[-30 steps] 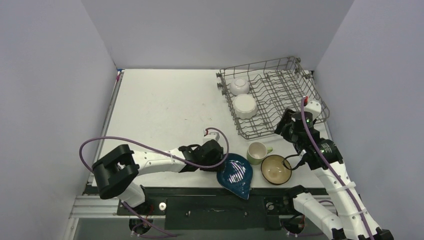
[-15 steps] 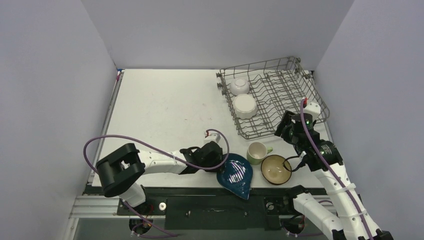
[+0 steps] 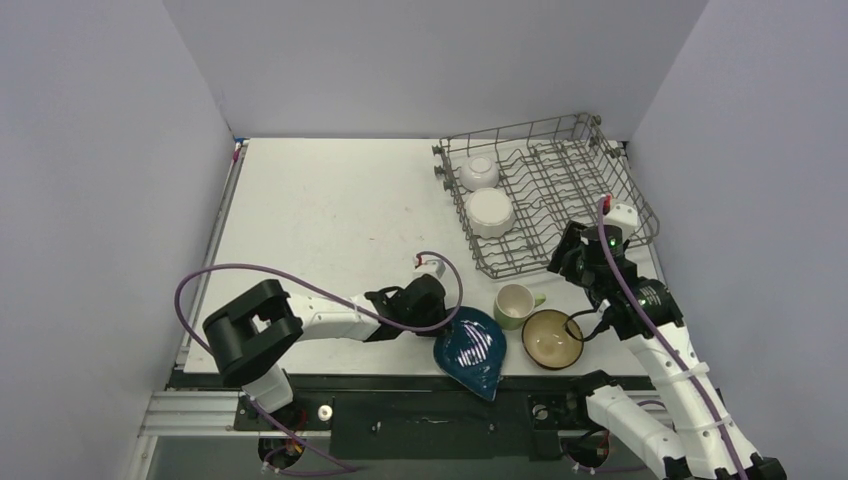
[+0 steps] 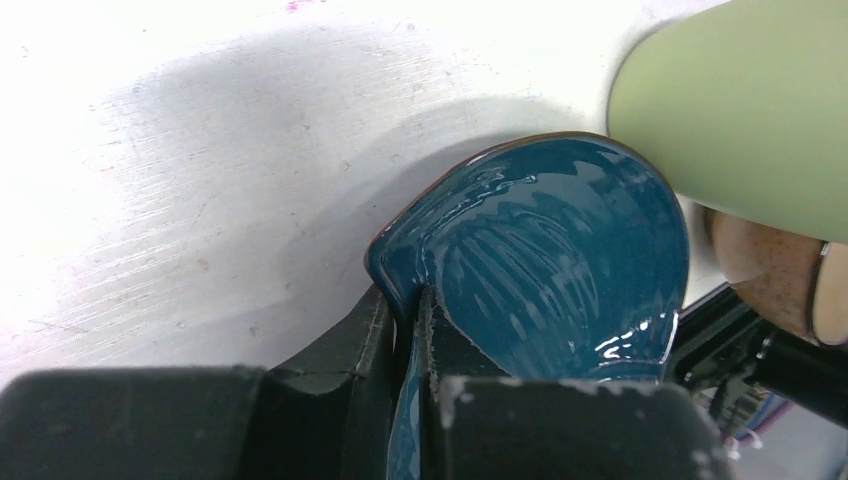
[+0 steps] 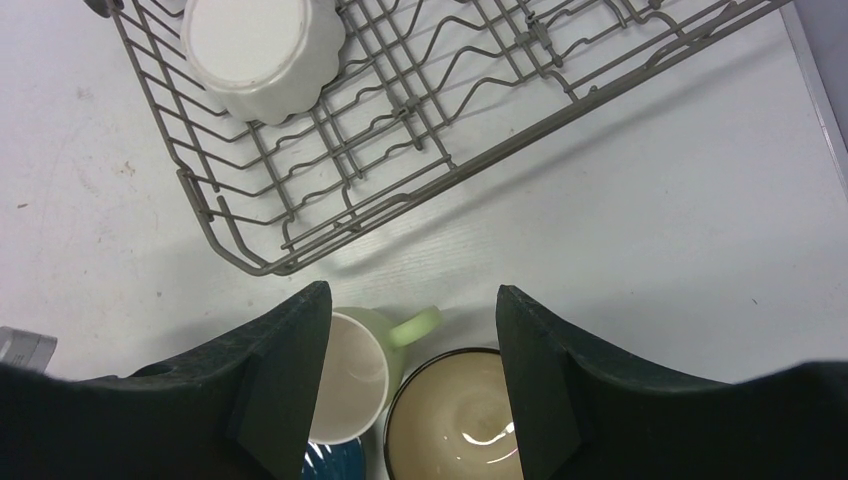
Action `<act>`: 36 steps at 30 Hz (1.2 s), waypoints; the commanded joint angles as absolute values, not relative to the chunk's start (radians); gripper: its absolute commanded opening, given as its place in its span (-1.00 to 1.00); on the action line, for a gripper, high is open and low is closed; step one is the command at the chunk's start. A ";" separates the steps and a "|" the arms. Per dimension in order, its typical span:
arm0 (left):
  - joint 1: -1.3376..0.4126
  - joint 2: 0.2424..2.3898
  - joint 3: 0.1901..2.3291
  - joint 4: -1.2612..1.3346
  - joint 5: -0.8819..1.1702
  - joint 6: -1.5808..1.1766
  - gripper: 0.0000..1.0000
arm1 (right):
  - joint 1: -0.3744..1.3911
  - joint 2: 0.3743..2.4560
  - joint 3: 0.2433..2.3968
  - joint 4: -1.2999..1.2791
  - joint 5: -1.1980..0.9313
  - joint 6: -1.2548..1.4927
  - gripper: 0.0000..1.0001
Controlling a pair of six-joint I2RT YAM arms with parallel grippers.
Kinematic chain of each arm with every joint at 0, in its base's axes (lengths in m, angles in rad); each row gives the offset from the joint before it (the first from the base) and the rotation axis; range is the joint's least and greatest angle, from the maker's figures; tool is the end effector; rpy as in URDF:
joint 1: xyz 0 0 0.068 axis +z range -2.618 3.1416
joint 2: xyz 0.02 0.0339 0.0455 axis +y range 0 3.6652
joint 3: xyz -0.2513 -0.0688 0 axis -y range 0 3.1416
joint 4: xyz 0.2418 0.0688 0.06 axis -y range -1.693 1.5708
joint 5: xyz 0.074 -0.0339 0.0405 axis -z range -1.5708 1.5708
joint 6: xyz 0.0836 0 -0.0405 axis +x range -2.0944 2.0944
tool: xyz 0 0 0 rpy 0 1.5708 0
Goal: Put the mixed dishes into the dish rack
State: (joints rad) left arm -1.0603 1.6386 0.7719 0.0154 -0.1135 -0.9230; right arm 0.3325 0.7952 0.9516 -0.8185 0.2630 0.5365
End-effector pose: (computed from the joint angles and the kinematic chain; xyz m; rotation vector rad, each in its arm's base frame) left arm 0.1758 -0.2945 0.1006 0.1211 2.5595 -0.7268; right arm 0.1920 0.0433 0.2947 0.3668 2.1822 0.1891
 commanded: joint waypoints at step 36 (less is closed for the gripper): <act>-0.632 0.983 0.607 -0.102 0.177 -0.678 -1.00 | 0.551 1.011 1.022 -0.702 -0.064 0.416 0.10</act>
State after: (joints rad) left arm -0.6788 1.0435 0.5426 -0.1799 0.0555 -0.6918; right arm 0.5087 0.9737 0.9661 -0.7586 0.0372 0.4393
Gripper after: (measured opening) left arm 0.052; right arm 0.560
